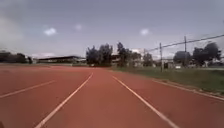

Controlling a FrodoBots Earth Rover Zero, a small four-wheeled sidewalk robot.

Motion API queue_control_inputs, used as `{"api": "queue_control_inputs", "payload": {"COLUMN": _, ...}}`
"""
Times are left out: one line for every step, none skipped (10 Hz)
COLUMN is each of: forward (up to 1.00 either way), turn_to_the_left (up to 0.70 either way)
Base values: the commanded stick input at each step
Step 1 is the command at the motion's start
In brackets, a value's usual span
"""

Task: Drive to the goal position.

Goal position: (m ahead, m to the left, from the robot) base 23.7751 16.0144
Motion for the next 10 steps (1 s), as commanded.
{"api": "queue_control_inputs", "payload": {"forward": 0.45, "turn_to_the_left": 0.27}}
{"api": "queue_control_inputs", "payload": {"forward": 0.45, "turn_to_the_left": 0.27}}
{"api": "queue_control_inputs", "payload": {"forward": 0.45, "turn_to_the_left": 0.27}}
{"api": "queue_control_inputs", "payload": {"forward": 0.45, "turn_to_the_left": 0.27}}
{"api": "queue_control_inputs", "payload": {"forward": 0.45, "turn_to_the_left": 0.27}}
{"api": "queue_control_inputs", "payload": {"forward": 0.45, "turn_to_the_left": 0.27}}
{"api": "queue_control_inputs", "payload": {"forward": 0.45, "turn_to_the_left": 0.0}}
{"api": "queue_control_inputs", "payload": {"forward": 0.45, "turn_to_the_left": 0.0}}
{"api": "queue_control_inputs", "payload": {"forward": 0.45, "turn_to_the_left": 0.0}}
{"api": "queue_control_inputs", "payload": {"forward": 0.45, "turn_to_the_left": 0.0}}
